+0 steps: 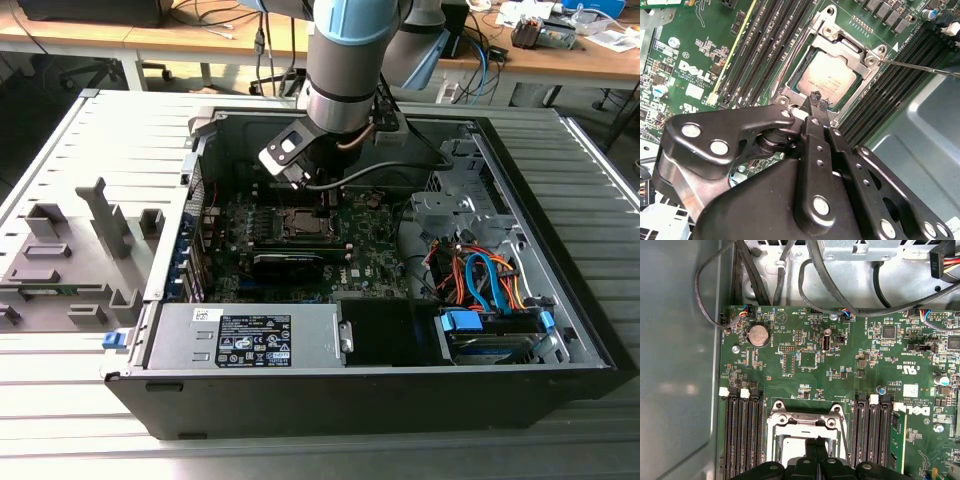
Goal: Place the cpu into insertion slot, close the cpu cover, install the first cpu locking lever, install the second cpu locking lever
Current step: 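Install the first cpu locking lever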
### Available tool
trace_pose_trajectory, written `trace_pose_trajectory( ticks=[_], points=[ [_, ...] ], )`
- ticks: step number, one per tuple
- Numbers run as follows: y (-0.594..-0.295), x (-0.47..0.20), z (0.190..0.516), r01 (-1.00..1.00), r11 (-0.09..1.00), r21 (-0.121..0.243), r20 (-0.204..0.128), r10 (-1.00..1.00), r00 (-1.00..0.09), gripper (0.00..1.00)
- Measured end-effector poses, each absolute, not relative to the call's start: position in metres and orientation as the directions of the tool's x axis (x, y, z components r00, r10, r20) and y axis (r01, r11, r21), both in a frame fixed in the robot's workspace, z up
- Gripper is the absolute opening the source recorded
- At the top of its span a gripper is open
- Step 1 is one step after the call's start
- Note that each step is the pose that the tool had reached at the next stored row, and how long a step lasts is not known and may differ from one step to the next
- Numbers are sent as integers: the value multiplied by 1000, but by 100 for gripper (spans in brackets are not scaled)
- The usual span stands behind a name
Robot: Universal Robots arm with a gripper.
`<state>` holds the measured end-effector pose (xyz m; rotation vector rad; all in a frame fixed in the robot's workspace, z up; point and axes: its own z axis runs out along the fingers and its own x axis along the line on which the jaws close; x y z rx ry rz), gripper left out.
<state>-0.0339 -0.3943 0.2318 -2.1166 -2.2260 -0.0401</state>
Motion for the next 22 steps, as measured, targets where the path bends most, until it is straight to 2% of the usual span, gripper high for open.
trace_pose_trajectory(
  ticks=[22],
  points=[
    [-394,-34,232,995,95,-28,68,993,-93,11]
  ],
)
